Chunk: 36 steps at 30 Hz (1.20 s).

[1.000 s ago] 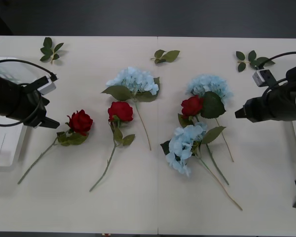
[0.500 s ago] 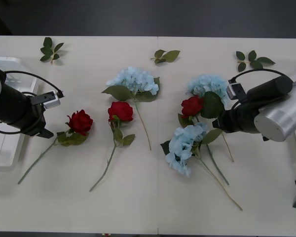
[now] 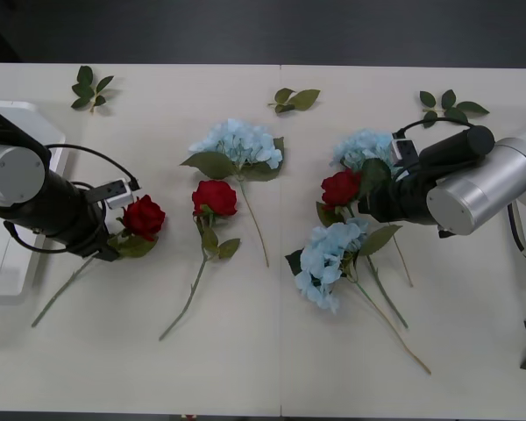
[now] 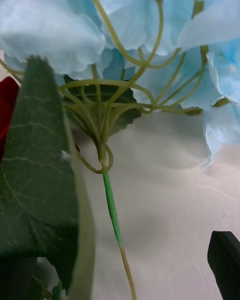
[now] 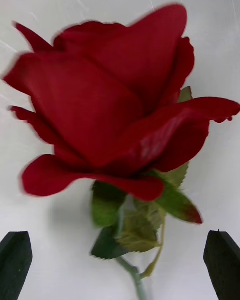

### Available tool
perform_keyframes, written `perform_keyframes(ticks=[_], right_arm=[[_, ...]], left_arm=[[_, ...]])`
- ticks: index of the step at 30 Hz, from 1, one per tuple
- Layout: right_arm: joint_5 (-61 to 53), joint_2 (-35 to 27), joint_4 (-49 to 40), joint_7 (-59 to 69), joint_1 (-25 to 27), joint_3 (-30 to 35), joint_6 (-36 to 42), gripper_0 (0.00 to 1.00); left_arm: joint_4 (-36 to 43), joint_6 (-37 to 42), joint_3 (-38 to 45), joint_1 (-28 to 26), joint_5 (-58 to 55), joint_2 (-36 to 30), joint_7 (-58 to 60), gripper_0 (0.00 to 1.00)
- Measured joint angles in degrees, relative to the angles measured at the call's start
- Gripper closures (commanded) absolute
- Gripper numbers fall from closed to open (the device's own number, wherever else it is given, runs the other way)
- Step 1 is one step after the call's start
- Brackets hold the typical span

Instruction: Put the red flowers into the right box and the blue flowers into the left box

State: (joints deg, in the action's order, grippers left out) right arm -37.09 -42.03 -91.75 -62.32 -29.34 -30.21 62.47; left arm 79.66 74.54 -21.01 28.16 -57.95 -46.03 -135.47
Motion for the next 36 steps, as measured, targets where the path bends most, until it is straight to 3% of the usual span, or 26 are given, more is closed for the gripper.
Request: perform_keyframes(ticks=[10,12,14,18,21,29,31,33,34,36], right_arm=[[0.0,0.2,2.4,0.0,-0.5,-2.1,-2.4,0.00],[0.0,0.2,3.2,0.0,-0.6,-3.1,-3.9,0.05],[0.0,0.2,4.0,0.0,-0.8,-3.7,-4.4,0.16],[0.0,0.6,5.6,0.0,-1.8,-4.0,-4.2,0.54],[0.0,1.4,6.8,0.0,-2.8,-4.0,-4.2,0.74],[0.0,2.3,7.5,0.0,-3.7,-4.0,-4.2,0.93],[0.0,2.3,7.5,0.0,-3.7,-4.0,-4.2,0.98],[0.0,2.3,7.5,0.0,-3.7,-4.0,-4.2,1.00],[0.0,2.3,7.5,0.0,-3.7,-4.0,-4.2,1.00],[0.0,2.3,7.5,0.0,-3.7,-4.0,-4.2,1.00]], left_arm=[[0.0,0.0,-1.7,0.0,2.0,0.0,1.8,0.00],[0.0,0.0,-1.7,0.0,2.1,0.0,1.8,0.00],[0.0,0.0,-1.7,0.0,2.8,0.0,1.9,0.00],[0.0,0.0,-1.7,0.0,3.9,0.2,2.1,0.00],[0.0,0.0,-1.7,0.0,4.7,0.8,4.1,0.00],[0.0,0.0,-4.6,0.2,5.3,1.5,7.1,0.02],[0.0,0.0,-5.0,0.2,5.7,1.5,7.1,0.11],[0.0,0.0,-4.9,0.2,6.0,1.5,7.2,0.29],[0.0,0.0,-4.9,0.2,6.1,1.5,7.2,0.40],[0.0,0.0,-4.9,0.2,6.2,1.5,7.2,0.70]])
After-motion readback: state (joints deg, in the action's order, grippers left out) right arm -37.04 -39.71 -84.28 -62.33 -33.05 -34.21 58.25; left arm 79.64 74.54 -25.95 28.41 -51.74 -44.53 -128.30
